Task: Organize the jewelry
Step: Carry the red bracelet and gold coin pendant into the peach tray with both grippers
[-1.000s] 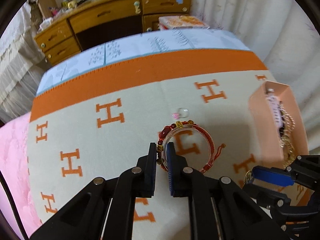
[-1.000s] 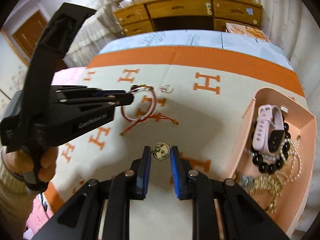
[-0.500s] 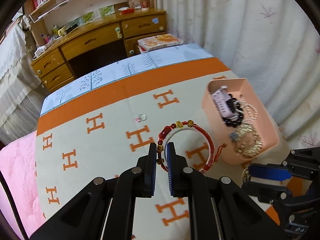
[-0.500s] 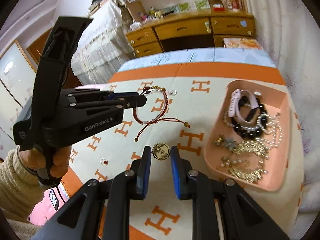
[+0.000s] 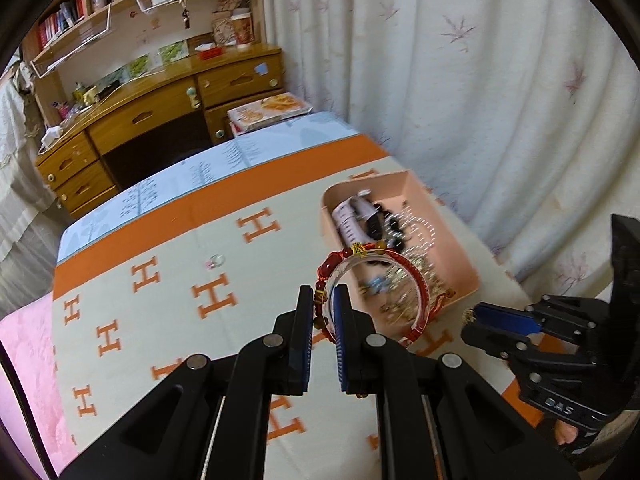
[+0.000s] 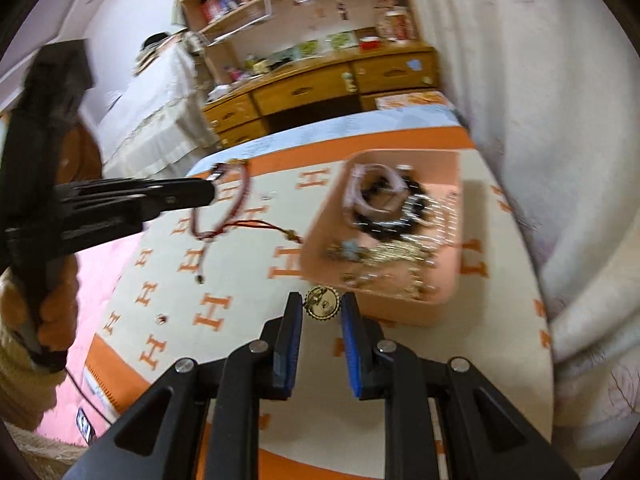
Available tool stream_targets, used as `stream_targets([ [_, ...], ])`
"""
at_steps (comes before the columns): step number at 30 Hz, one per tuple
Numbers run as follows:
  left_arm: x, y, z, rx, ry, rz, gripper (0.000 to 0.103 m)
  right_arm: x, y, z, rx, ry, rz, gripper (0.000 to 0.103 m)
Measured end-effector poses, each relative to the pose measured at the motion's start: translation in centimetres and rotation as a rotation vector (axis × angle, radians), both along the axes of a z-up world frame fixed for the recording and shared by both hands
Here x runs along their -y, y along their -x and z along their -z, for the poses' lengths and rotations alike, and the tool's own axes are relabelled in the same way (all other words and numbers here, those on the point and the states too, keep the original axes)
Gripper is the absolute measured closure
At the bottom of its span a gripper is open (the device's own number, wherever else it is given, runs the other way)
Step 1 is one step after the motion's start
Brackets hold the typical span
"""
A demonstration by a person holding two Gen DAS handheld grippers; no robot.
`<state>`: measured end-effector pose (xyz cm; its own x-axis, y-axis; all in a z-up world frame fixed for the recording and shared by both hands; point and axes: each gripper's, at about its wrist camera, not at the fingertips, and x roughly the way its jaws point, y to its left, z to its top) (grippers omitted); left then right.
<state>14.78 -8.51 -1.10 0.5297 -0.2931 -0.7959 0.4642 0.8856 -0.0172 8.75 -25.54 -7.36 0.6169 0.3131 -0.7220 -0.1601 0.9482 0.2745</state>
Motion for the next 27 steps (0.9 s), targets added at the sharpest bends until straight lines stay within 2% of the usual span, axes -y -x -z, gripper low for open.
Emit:
stream_targets([
  [3, 1.3, -0.5, 0.1, -0.002, 0.019, 0.003, 0.095, 1.2, -0.6, 0.2, 0.002, -0.007, 0.069, 0.083],
  [11, 4.3, -2.3, 1.9, -0.024, 0.037, -0.006, 0.095, 2.5, -2.8, 0.3, 0.027, 0.013, 0.154, 0.083],
  [19, 5.8, -4.1, 5.0, -0.058, 0.016, 0.0, 0.094, 4.0, -2.7, 1.0, 0.01, -0.028, 0.162, 0.083],
  [21, 6.0, -4.3, 5.8, -0.071, 0.009, 0.004, 0.085, 4.0, -2.9, 1.2, 0.005, -0.03, 0.157, 0.083],
  [26, 5.1, -4.2, 6.3, -0.074, 0.015, -0.014, 0.077, 3.4, -3.7, 1.4, -0.001, -0.023, 0.14, 0.083],
  [27, 4.8, -4.0, 6.2, -0.072, 0.021, -0.021, 0.068, 3.3, -3.8, 1.4, -0.002, -0.02, 0.137, 0.083],
])
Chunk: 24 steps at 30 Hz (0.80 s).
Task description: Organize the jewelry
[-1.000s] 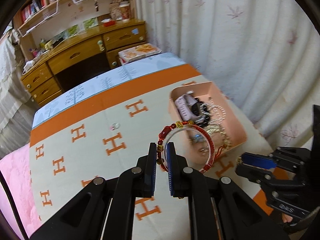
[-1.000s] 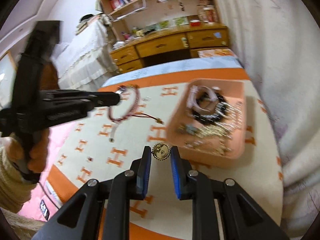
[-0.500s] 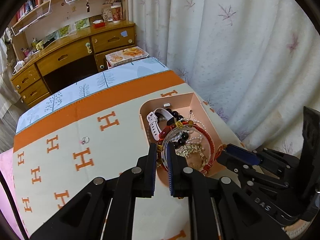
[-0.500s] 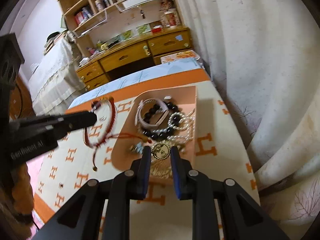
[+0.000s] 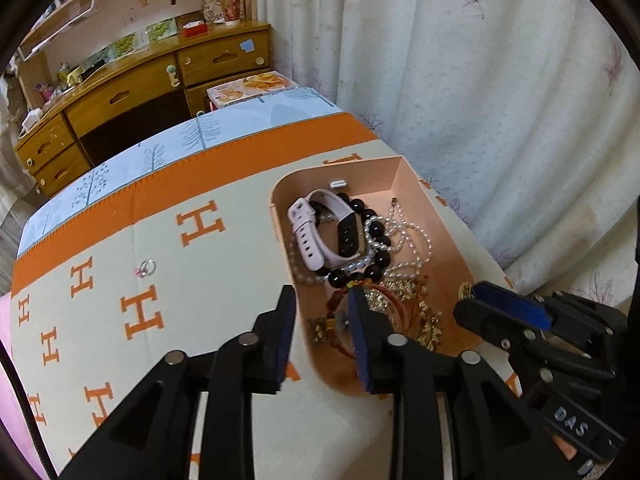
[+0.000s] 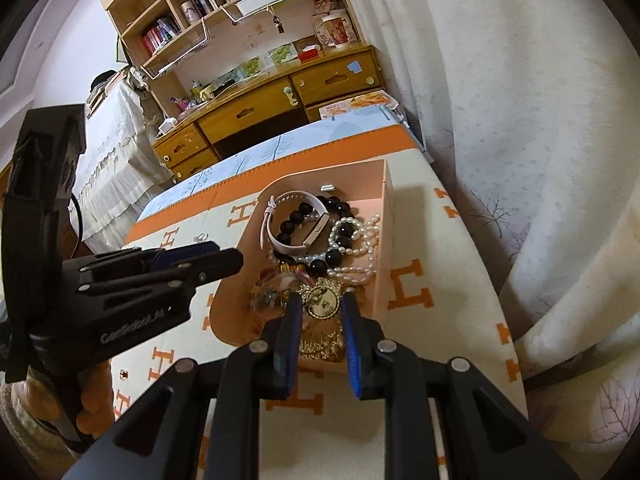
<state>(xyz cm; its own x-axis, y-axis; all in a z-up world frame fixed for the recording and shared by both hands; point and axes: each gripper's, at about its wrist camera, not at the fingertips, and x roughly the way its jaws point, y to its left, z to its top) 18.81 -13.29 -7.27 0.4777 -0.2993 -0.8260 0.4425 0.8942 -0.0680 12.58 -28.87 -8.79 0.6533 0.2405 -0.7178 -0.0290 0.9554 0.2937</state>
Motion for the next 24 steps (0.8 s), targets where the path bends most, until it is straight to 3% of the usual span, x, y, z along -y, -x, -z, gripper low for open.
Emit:
stream_targets([
  [1, -0.3, 0.2, -0.2, 0.005, 0.003, -0.007, 0.061, -0.1, -0.3, 0.0, 0.0, 0.004, -0.003, 0.083],
  [2, -1.0, 0.5, -0.4, 0.021, 0.006, -0.023, 0.043, -0.2, -0.5, -0.1, 0.0, 0.008, -0.004, 0.083],
  [3, -1.5, 0.8, -0.5, 0.038, 0.003, -0.039, 0.033, -0.3, -0.9, -0.1, 0.001, 0.013, -0.007, 0.083],
  [12, -6.1, 3.4, -2.3, 0.114, 0.01, -0.132, 0.032, -0.8, -6.0, -1.0, 0.009, 0.059, 0.008, 0.083],
  [17, -8.2, 4.0, -3.0, 0.133, 0.015, -0.183, 0.031, -1.1, -8.3, -0.7, -0.036, 0.083, 0.026, 0.083],
  [21, -9.7, 4.2, -3.5, 0.147, 0.023, -0.23, 0.019, -1.5, -8.8, -0.4, -0.069, 0.098, 0.024, 0.077],
  [24, -10.8, 4.3, -3.7, 0.149, 0.035, -0.259, 0.019, -1.8, -8.4, -0.9, -0.056, 0.11, 0.023, 0.072],
])
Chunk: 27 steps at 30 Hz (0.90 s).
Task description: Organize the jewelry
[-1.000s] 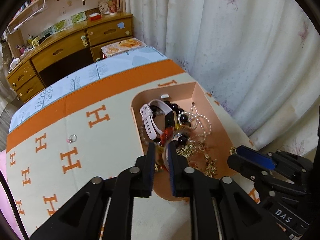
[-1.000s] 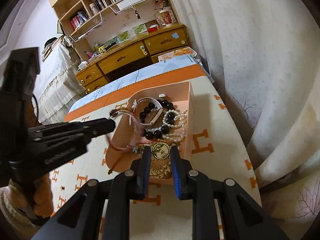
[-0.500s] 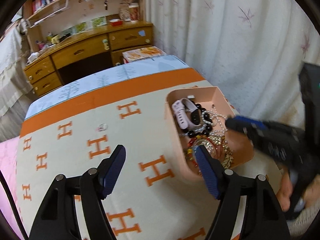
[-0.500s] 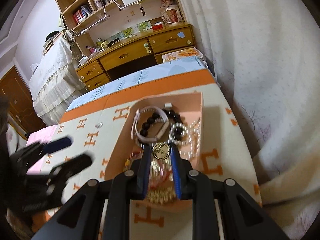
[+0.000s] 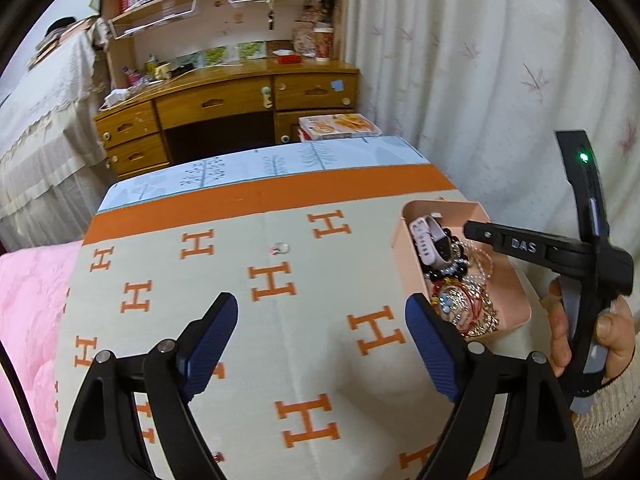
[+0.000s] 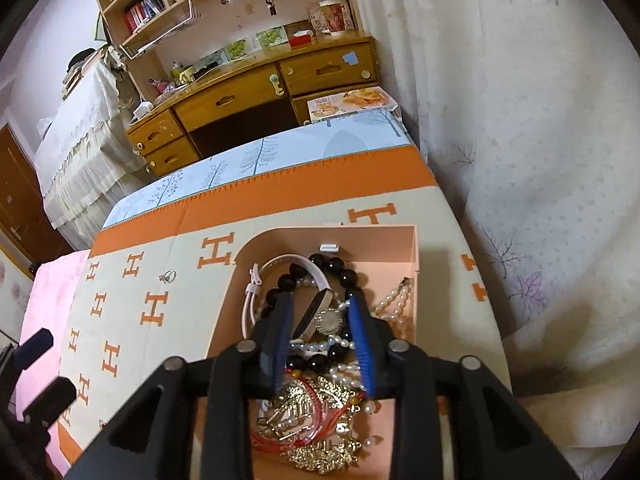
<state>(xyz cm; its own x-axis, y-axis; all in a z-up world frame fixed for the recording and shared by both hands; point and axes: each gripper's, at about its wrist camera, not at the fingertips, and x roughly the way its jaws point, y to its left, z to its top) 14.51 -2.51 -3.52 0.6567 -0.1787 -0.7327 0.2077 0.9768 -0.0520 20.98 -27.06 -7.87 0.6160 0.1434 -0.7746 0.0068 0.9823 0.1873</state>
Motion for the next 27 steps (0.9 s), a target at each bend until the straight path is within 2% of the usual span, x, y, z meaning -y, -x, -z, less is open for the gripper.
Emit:
stream_targets([
  [5, -1.6, 0.3, 0.1, -0.009, 0.016, -0.037, 0.018, -0.4, 1.6, -1.2, 0.027, -0.001, -0.01, 0.072],
  [10, -3.7, 1.6, 0.0, 0.013, -0.003, -0.084, 0.018, -1.3, 3.7, -2.1, 0.051, -0.02, -0.047, 0.072],
  [16, -8.8, 3.8, 0.5, 0.011, -0.001, -0.18, 0.018, -3.2, 6.5, -2.1, 0.054, -0.033, -0.114, 0.072],
  [19, -11.3, 5.1, 1.2, -0.013, 0.006, -0.221, 0.018, -4.6, 7.9, -2.0, 0.063, -0.042, -0.158, 0.072],
  [24, -14.8, 8.0, 3.7, -0.105, 0.087, -0.254, 0.018, -8.1, 9.9, -1.1, 0.058, -0.035, -0.264, 0.072],
  [27, -15.0, 9.5, 5.7, -0.14, 0.06, -0.258, 0.02, -10.3, 10.7, -0.1, 0.048, 0.002, -0.323, 0.072],
])
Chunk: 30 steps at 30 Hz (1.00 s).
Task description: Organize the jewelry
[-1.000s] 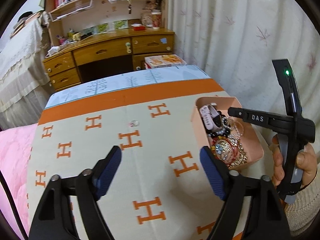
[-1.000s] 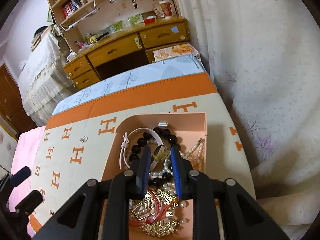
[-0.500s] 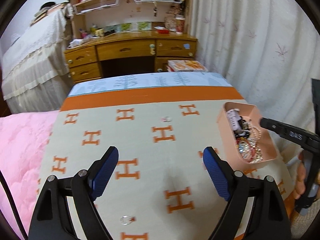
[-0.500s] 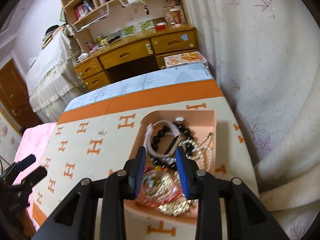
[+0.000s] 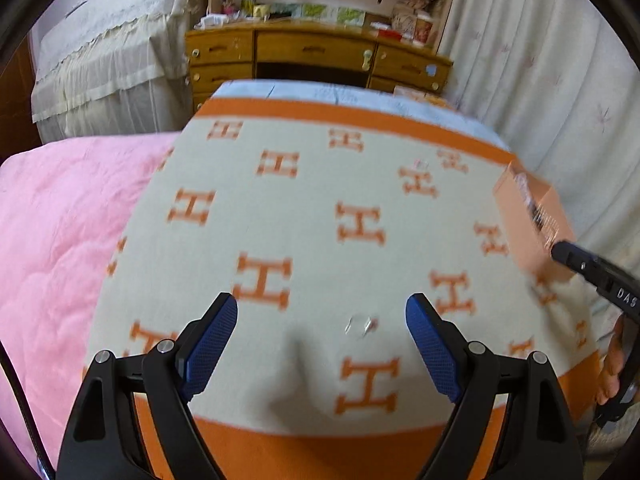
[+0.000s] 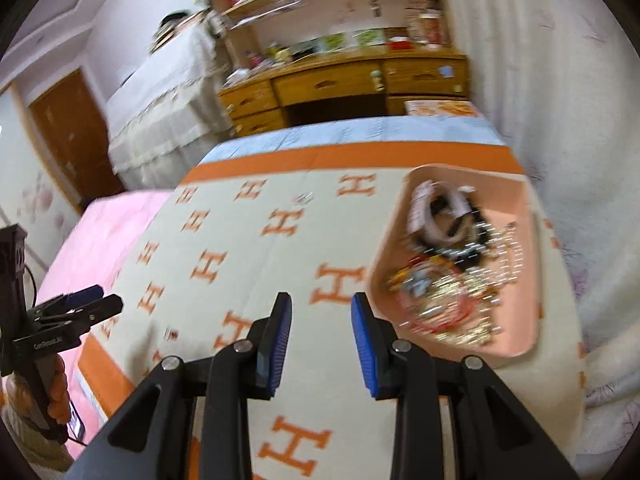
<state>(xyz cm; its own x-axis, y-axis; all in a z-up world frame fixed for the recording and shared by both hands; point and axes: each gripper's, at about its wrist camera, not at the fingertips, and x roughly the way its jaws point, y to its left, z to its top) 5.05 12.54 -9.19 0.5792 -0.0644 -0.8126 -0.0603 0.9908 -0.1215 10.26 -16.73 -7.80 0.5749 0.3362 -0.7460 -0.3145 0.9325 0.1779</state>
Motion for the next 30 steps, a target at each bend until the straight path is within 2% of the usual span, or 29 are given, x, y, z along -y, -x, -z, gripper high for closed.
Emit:
stream_targets([
  [1, 0.1, 0.3, 0.6, -0.015, -0.003, 0.005, 0.022, -0.7, 0.2, 0.4, -0.001, 0.017, -0.016, 0.072],
  [2, 0.4, 0.5, 1.1, -0.028, -0.001, 0.013, 0.028, -1.4, 0.5, 0.7, -0.003, 0.033, -0.031, 0.072],
  [3, 0.8, 0.7, 1.9, -0.052, 0.008, 0.032, 0.037, -2.1, 0.7, 1.1, -0.007, 0.047, -0.048, 0.072],
  [4, 1.1, 0.7, 2.5, -0.07, 0.014, 0.047, 0.042, -2.7, 1.0, 1.5, -0.011, 0.057, -0.065, 0.072],
  [6, 1.9, 0.7, 3.4, -0.1, 0.022, 0.075, 0.061, -3.4, 1.4, 2.0, -0.019, 0.068, -0.087, 0.072],
  [9, 3.2, 0.4, 4.3, -0.131, 0.049, 0.125, 0.072, -4.0, 2.1, 2.6, -0.022, 0.083, -0.106, 0.072],
  [15, 4.7, -0.2, 4.7, -0.146, 0.087, 0.179, 0.073, -3.7, 2.4, 3.2, -0.029, 0.09, -0.095, 0.072],
  [22, 3.5, -1.6, 4.5, -0.145, 0.161, 0.134, 0.073, -2.9, 1.8, 3.9, -0.055, 0.062, -0.075, 0.072],
  [30, 4.3, -3.2, 4.5, -0.13, 0.105, 0.122, 0.073, -2.2, 1.4, 4.6, -0.073, 0.045, -0.063, 0.072],
])
